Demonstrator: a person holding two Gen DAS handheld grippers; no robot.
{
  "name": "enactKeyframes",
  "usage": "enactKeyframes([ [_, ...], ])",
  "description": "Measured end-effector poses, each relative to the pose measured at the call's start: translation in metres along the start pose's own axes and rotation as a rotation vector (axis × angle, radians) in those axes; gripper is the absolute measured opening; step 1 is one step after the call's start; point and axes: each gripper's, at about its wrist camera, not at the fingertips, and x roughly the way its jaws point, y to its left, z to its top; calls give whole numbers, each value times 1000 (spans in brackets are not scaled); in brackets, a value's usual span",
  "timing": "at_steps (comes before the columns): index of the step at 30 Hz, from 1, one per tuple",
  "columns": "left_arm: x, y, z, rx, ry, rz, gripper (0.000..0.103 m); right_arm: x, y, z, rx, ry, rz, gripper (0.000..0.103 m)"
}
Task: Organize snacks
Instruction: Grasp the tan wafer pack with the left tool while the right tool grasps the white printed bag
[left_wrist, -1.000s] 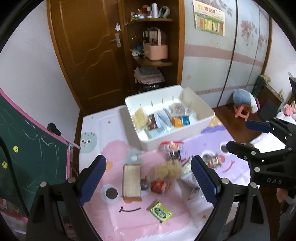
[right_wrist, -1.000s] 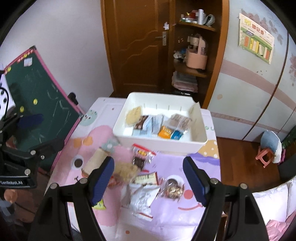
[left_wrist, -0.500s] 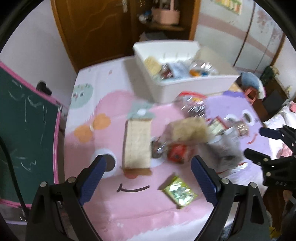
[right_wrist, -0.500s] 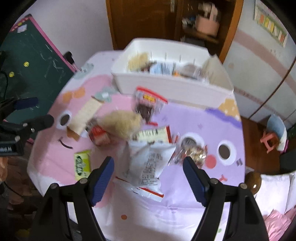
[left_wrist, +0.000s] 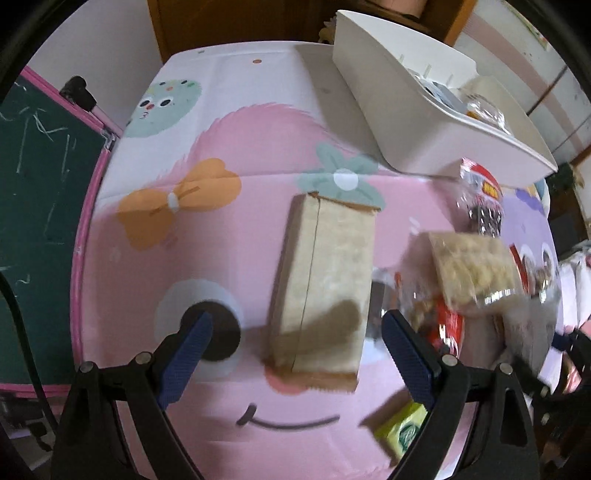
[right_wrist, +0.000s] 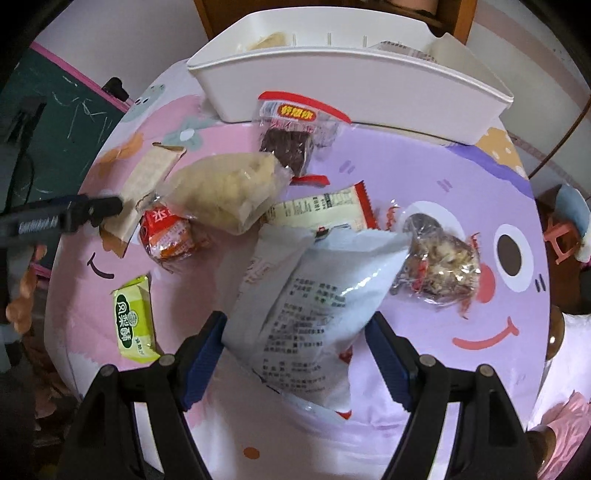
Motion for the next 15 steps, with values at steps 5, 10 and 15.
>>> enactKeyframes([
  [5, 19, -5, 18, -18, 14, -12, 92, 0, 2, -2, -12, -20, -4, 74],
  [10, 30, -11, 30, -29, 23, 2, 86, -1, -1, -3, 9, -31, 16, 70],
  [15, 33, -17, 34, -5, 29, 49, 78, -4, -6, -5, 13, -35, 30, 69],
])
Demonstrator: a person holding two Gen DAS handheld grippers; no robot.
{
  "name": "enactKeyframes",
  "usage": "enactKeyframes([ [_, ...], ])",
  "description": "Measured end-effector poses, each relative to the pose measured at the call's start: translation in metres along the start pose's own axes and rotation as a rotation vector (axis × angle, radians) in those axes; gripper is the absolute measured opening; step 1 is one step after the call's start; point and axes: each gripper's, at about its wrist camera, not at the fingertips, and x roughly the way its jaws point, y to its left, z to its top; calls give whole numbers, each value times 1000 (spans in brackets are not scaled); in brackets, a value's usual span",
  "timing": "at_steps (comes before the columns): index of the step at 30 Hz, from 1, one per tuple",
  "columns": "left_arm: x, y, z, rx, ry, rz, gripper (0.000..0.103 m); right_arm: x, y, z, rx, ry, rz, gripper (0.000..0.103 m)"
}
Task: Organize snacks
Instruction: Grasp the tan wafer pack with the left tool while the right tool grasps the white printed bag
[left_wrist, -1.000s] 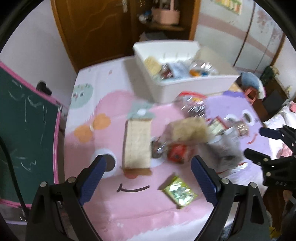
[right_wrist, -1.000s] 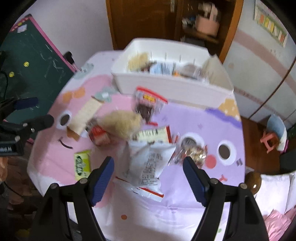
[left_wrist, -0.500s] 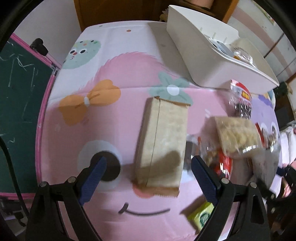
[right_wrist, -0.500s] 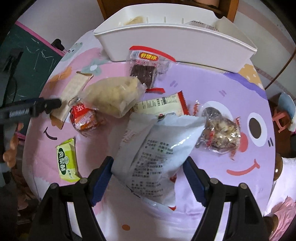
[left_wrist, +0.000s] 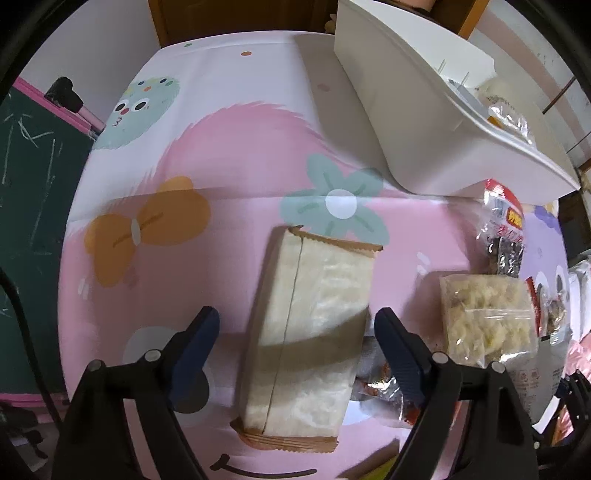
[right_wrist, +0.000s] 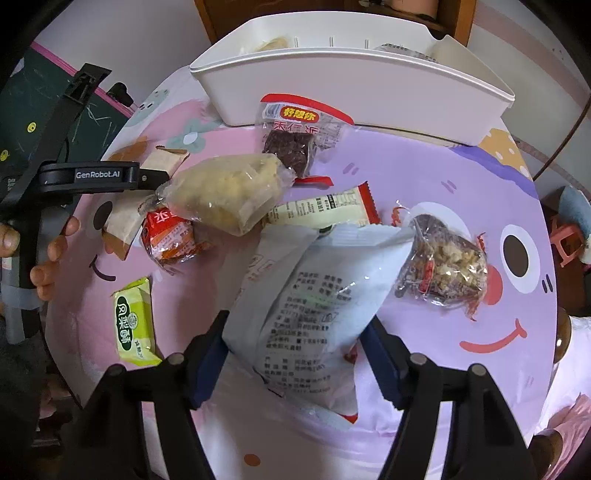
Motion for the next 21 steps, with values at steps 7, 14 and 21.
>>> enactKeyframes([
  [7, -7, -19, -2, 80, -17, 38, 51, -1, -2, -1, 15, -10, 18, 67],
  [14, -19, -15, -20, 45, -45, -1, 51, -4, -6, -3, 37, -13, 25, 64],
  [21, -49, -15, -37, 37, -100, -39, 51, -7, -10, -4, 55, -21, 29, 63],
])
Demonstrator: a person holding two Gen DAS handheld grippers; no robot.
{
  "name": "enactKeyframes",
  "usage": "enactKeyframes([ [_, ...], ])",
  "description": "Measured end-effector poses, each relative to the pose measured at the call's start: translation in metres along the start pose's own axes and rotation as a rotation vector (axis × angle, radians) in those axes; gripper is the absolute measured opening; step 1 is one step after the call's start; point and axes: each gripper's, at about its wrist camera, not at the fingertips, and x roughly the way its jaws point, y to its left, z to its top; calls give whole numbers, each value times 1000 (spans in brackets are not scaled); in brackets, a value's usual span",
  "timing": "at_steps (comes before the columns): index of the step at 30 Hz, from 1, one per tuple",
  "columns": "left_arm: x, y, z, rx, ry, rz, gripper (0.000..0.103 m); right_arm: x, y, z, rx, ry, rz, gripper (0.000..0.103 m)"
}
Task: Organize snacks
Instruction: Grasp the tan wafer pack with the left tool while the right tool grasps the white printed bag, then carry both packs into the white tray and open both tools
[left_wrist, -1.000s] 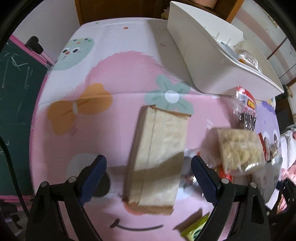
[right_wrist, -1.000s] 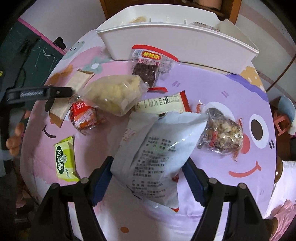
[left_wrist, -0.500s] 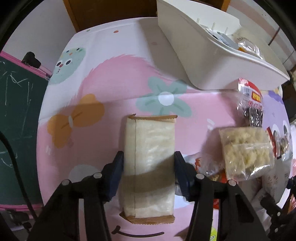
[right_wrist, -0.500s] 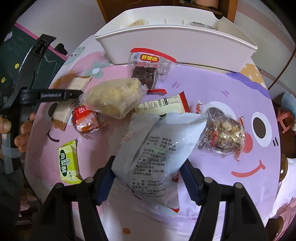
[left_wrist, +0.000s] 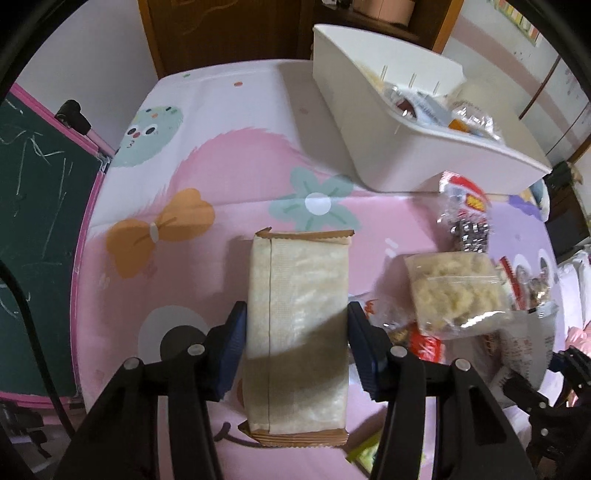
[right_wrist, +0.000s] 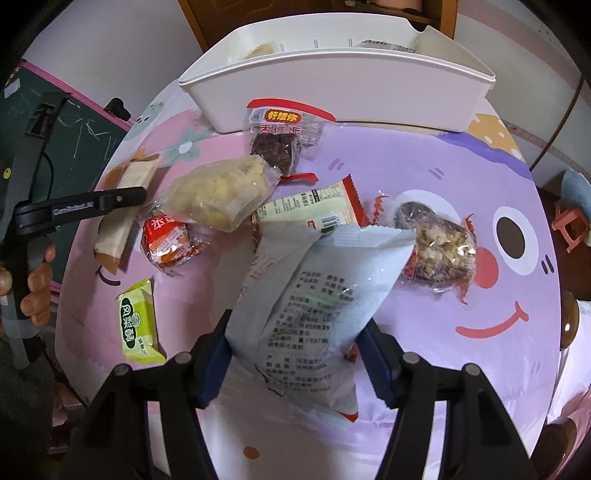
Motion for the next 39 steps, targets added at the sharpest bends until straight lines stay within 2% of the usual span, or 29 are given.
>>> enactKeyframes([
  [9, -48, -32, -3, 73, -60, -73, 51, -27, 9, 2, -32, -76, 12, 62],
  [15, -88, -64, 9, 146, -135, -112, 51, -66, 10, 19, -52, -176, 9, 62],
  [20, -129, -89, 33, 180, -217, -123, 51, -112, 10, 50, -84, -297, -27, 61],
  [27, -174, -113, 77, 199, -327, -93, 51, -175, 8, 109, -106, -478, -93, 61],
  [33, -203, -130, 121, 186, -405, -63, 51, -206, 6, 159, -101, -571, -121, 61],
  [39, -213, -139, 158, 153, -451, -29, 52, -221, -5, 203, -60, -614, -157, 61],
])
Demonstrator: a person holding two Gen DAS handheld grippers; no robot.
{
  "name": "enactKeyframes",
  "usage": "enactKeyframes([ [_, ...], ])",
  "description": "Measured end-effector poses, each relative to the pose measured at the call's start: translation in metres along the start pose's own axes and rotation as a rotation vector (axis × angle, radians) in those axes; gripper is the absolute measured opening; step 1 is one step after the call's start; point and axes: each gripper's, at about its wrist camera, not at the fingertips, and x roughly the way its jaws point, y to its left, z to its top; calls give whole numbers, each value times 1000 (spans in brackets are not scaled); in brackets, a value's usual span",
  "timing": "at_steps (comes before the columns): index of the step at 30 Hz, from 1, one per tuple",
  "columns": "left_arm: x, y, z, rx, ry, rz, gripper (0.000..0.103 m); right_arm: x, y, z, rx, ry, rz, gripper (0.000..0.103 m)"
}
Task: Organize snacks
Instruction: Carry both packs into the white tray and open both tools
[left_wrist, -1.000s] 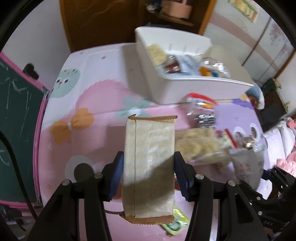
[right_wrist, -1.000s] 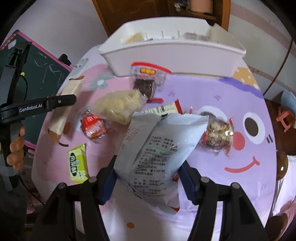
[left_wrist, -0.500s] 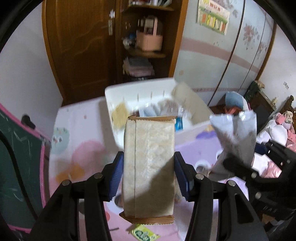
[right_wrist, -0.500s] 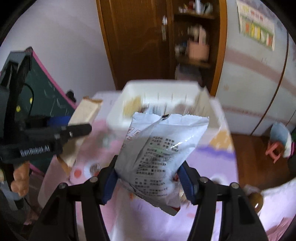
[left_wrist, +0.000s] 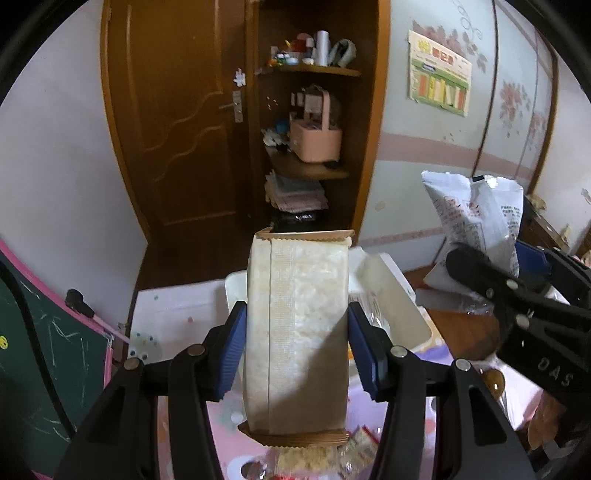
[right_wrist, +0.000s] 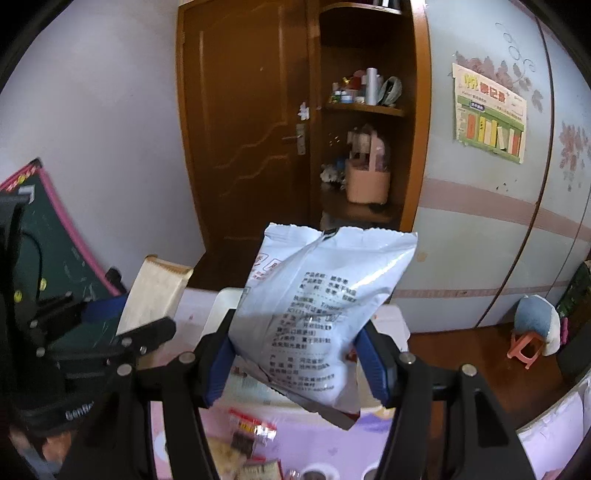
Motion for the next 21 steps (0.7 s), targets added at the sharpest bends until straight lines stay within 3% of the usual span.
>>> enactKeyframes([
  [13, 43, 14, 51, -57, -8, 90, 52, 35, -20, 49, 44, 17, -47, 61],
  [21, 94, 15, 54, -62, 50, 136, 52, 91, -18, 34, 65, 134, -48, 61],
])
